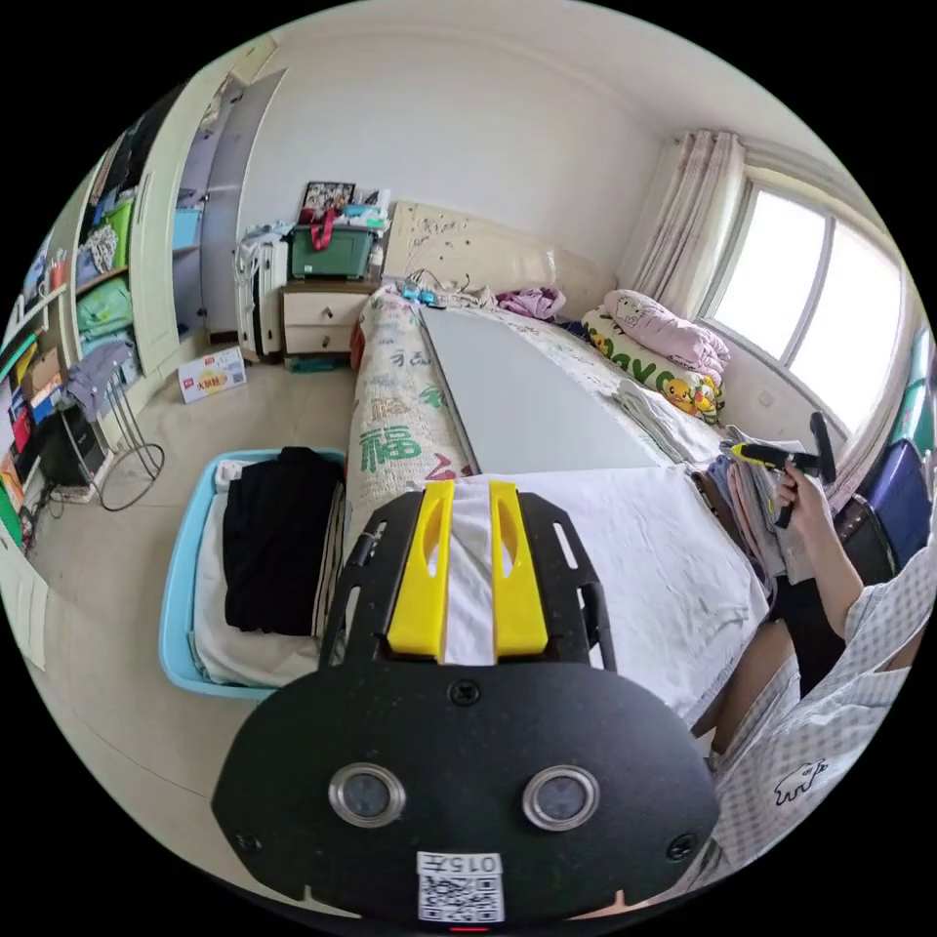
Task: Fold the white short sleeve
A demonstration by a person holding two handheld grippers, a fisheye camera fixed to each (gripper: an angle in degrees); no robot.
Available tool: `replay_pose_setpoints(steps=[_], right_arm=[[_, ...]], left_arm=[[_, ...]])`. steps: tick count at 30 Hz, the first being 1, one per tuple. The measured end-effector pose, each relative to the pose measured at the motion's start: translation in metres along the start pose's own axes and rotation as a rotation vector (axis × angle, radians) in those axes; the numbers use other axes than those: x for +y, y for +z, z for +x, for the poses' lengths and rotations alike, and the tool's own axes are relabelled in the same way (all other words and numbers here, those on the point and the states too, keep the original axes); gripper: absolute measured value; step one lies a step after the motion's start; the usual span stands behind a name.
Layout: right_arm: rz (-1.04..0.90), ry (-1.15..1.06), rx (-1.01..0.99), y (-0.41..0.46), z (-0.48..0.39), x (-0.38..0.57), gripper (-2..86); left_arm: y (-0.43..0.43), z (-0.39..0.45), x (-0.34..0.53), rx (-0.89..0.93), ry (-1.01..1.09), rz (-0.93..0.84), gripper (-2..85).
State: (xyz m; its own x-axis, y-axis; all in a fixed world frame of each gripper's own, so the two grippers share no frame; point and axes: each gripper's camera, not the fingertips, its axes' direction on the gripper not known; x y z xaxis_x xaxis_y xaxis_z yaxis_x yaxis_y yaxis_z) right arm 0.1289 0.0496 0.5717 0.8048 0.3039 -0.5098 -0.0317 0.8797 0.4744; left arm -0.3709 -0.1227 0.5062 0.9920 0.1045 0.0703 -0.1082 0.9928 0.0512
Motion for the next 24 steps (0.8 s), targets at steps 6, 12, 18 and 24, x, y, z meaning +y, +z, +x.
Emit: replay_pose_setpoints(steps=[6,12,18,24], right_arm=[[0.282,0.131,-0.592,-0.159,0.008,0.115,-0.5],[0.577,0.071,-0.921,-0.308,0.035,0.221,-0.6],[0.787,0.05,-1.015,-0.394,0.082,0.311,-0.6],[1.01,-0.02,-1.028,-0.454,0.115,0.404,-0.6]], left_arm=[[-0.044,0.05,0.065,0.058,0.037,0.166,6.0],[-0.046,0.069,0.117,0.119,0.02,0.196,5.9],[-0.043,0.08,0.156,0.163,0.034,0.231,6.0],[-0.028,0.082,0.175,0.176,0.064,0.281,4.9]])
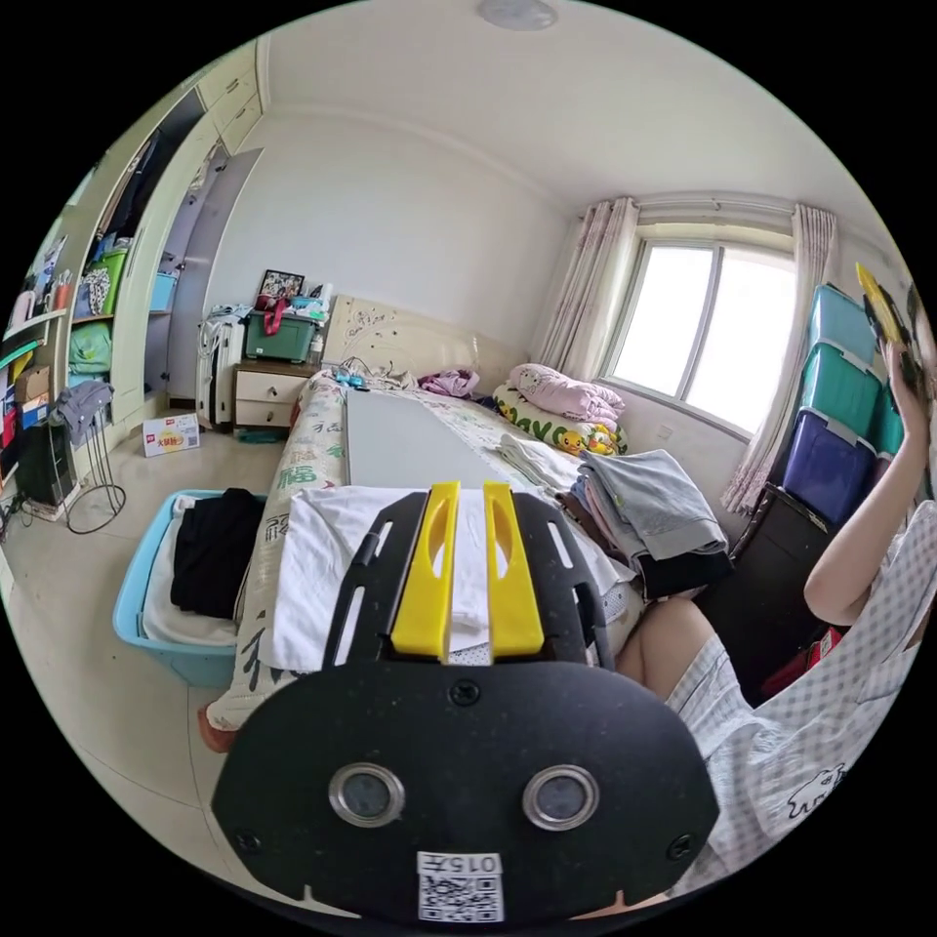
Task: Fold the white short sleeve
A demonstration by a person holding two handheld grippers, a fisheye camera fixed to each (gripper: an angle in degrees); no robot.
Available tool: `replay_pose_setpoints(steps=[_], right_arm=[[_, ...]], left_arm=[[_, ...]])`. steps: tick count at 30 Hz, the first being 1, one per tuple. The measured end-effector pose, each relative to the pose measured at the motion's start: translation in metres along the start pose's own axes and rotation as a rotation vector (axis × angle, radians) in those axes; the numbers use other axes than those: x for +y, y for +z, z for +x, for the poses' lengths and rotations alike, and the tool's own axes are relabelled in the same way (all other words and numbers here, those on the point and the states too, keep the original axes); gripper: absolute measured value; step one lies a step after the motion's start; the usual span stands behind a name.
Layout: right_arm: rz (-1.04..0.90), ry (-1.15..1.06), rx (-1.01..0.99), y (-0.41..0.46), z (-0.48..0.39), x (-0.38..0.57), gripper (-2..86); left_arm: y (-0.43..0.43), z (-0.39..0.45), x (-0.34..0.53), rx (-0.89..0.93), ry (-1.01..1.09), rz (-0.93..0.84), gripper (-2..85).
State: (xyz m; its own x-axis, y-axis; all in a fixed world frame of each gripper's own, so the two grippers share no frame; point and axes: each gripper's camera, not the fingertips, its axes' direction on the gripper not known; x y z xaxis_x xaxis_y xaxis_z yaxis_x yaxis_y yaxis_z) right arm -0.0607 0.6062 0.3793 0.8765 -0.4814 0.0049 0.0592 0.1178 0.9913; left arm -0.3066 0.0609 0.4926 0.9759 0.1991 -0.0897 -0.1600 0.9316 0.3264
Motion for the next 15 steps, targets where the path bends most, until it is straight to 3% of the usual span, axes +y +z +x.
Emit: replay_pose_setpoints(steps=[6,11,15], right_arm=[[0.147,-0.114,0.017,-0.07,-0.025,0.009,-0.6],[0.252,-0.075,-0.053,-0.092,-0.019,0.025,-0.6],[0.279,-0.116,-0.121,-0.102,-0.028,0.04,-0.6]], left_arm=[[0.043,-0.036,0.041,0.06,-0.029,0.015,5.1],[0.097,-0.067,0.078,0.361,-0.121,-0.009,5.7],[0.104,-0.072,0.086,0.233,-0.148,-0.001,6.3]])
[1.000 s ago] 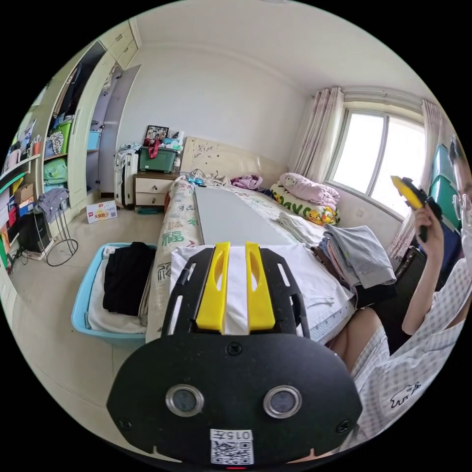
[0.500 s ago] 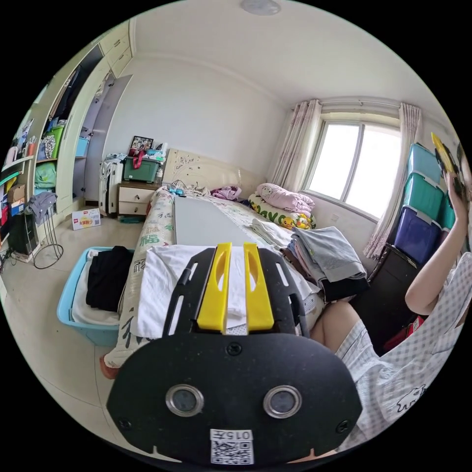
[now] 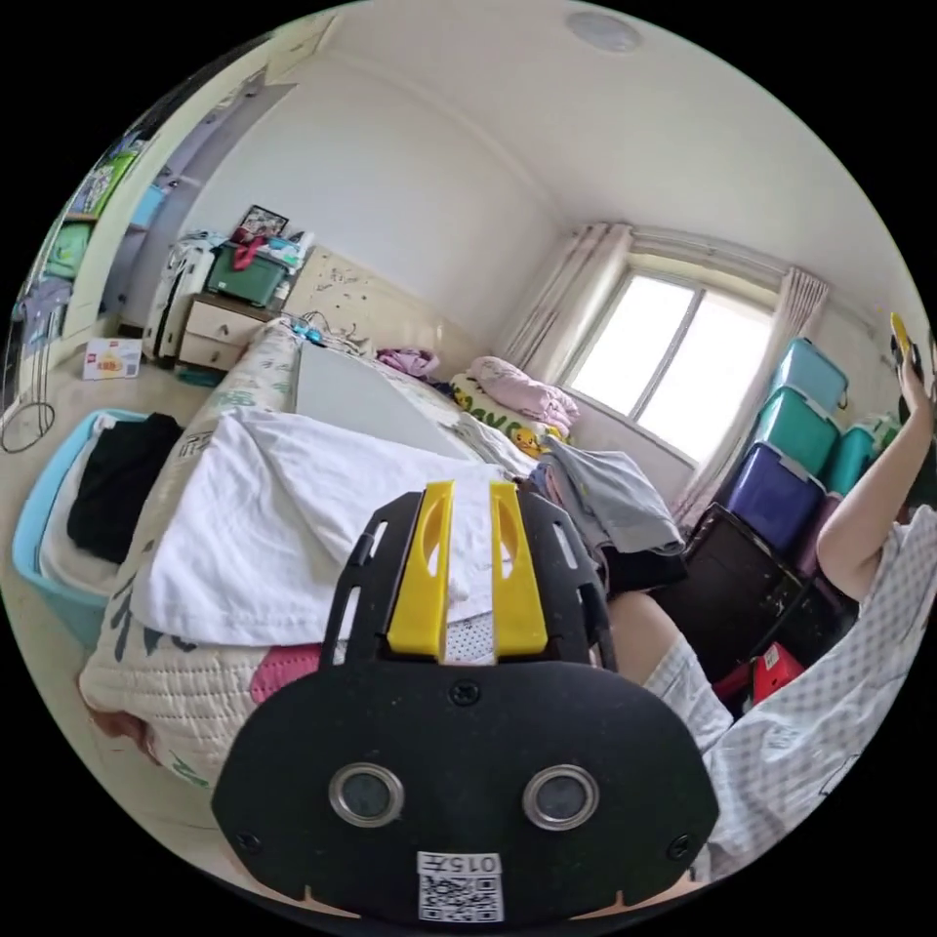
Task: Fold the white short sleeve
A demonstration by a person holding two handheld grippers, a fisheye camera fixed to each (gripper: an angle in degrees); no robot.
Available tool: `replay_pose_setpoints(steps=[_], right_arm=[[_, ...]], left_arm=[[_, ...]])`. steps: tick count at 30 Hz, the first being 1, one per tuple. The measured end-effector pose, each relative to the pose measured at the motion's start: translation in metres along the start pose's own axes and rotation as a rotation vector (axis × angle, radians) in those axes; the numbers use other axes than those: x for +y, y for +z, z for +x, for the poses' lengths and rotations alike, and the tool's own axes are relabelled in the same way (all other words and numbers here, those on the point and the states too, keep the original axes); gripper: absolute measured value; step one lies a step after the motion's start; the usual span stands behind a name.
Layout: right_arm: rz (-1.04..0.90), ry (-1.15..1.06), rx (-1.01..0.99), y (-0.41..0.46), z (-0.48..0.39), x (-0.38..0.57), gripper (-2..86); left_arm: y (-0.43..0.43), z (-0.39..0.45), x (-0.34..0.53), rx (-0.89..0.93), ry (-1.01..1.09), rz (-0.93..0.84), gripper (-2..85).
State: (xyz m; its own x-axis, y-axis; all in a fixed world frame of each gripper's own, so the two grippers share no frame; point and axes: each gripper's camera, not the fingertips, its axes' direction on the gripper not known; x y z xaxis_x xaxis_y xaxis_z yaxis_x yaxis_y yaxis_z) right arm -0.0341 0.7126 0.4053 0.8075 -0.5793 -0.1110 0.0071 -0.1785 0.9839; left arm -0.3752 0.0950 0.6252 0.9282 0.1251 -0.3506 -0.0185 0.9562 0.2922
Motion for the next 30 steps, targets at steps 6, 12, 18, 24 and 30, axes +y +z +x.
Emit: replay_pose_setpoints(steps=[6,12,18,24,30], right_arm=[[0.065,-0.063,-0.088,-0.023,-0.008,0.027,-0.7],[-0.123,-0.355,0.191,-0.011,0.019,0.06,-0.9],[-0.528,-0.505,0.256,-0.001,0.136,0.144,-0.6],[-0.903,-0.497,0.183,0.009,0.243,0.235,-0.1],[-1.236,-0.535,0.239,0.045,0.337,0.314,8.6]], left_arm=[[-0.008,-0.028,0.011,0.154,-0.098,0.089,6.7],[-0.012,-0.038,0.016,0.144,-0.126,0.143,6.9],[-0.003,-0.023,0.01,0.094,-0.036,0.137,4.0],[0.008,0.009,0.002,-0.048,0.079,0.135,7.6],[0.029,0.023,-0.013,-0.076,0.098,0.104,12.7]])
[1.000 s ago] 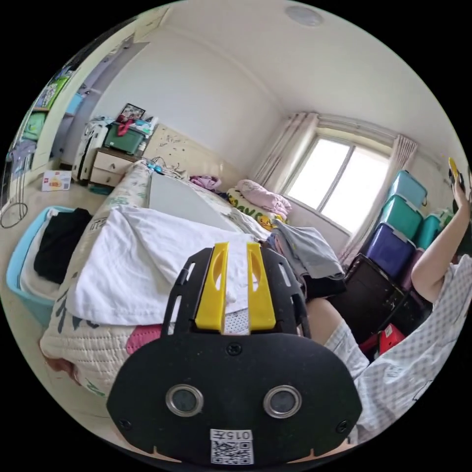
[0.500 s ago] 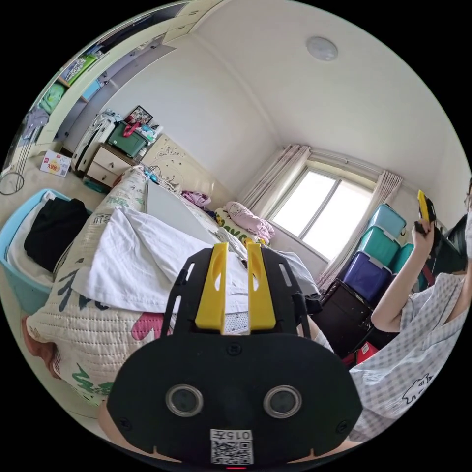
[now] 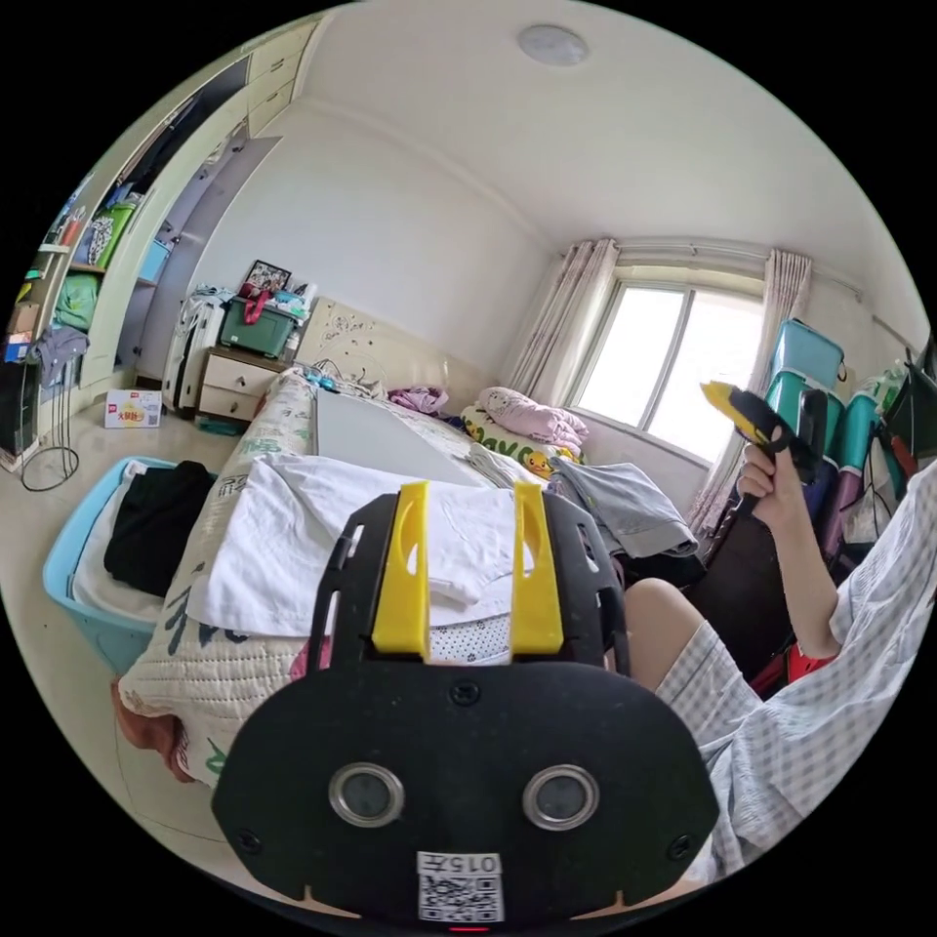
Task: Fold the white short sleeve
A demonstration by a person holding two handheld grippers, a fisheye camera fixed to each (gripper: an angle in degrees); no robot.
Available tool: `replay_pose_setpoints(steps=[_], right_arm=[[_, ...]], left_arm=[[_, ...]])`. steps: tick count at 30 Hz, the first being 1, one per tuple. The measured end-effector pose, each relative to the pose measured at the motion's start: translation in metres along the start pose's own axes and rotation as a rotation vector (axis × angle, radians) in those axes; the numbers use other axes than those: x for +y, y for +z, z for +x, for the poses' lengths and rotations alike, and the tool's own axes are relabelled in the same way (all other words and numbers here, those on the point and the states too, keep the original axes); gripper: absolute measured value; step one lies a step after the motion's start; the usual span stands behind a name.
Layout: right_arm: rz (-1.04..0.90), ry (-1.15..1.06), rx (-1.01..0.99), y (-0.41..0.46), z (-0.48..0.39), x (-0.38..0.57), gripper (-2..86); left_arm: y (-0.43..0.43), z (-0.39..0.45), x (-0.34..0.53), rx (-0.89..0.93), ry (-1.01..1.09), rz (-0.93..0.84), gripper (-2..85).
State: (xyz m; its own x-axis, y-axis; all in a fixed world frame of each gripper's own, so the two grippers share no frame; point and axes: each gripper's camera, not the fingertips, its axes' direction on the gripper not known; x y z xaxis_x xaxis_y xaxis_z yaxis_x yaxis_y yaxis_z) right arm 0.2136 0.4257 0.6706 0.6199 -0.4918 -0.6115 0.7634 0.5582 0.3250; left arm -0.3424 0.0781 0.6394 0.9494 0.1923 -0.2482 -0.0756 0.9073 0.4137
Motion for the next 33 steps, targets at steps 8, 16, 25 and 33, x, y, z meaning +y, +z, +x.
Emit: replay_pose_setpoints(steps=[8,16,25,33], right_arm=[[-0.162,0.181,-0.035,0.106,0.081,0.035,1.7],[-0.433,0.482,0.177,0.262,0.131,0.059,-0.4],[-0.623,0.581,0.293,0.398,0.109,0.054,-0.4],[-0.671,0.487,0.416,0.449,0.098,0.057,-0.5]], left_arm=[[0.038,0.022,-0.025,0.008,0.025,-0.108,8.6],[0.117,0.055,-0.054,-0.185,-0.118,-0.321,-0.7],[0.192,0.129,-0.07,-0.484,-0.24,-0.309,-0.3],[0.228,0.124,-0.083,-0.623,-0.401,-0.375,-0.8]])
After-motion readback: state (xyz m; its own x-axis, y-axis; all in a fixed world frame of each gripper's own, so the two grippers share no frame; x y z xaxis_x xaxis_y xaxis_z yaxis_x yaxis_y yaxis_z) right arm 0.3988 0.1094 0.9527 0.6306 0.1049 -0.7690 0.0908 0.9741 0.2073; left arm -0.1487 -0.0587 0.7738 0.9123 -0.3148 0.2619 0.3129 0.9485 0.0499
